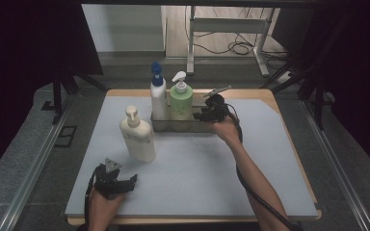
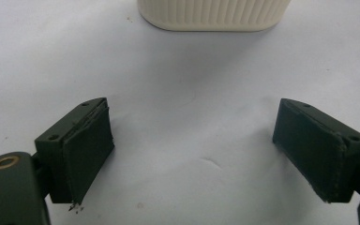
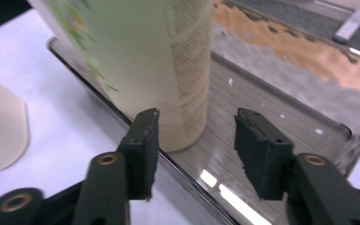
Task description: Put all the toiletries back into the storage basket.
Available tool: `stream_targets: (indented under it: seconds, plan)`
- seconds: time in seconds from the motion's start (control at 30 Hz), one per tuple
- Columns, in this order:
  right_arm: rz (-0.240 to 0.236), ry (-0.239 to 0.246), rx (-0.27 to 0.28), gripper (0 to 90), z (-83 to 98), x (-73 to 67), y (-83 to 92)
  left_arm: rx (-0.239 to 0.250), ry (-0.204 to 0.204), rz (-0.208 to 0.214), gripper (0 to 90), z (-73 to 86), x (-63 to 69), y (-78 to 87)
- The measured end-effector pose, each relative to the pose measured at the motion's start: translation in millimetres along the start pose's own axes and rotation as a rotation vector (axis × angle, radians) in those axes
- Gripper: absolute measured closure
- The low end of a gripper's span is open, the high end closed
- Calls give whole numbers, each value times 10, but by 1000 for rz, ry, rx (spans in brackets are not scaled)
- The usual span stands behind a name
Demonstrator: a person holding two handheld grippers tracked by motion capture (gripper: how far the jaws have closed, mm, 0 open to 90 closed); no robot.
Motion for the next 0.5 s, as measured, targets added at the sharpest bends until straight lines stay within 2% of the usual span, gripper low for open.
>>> stream_targets:
  seconds: [0.33,0.5]
  plan:
    - [28,-41,-23,856,57,64,-110,0,0,0,116,0,0,0]
    - [40,-53,-32,896,61,78,-185,0,0,0,117,0,1,0]
Point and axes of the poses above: each handheld gripper's, and its own axes: y roughly backward along the jaws, z roughly out of its underside, x roughly to its right, the point moved 8 cm from there along -y, roughly forward along the jaws, and after that the axes turned 5 degrees about x, right-handed, at the moved point
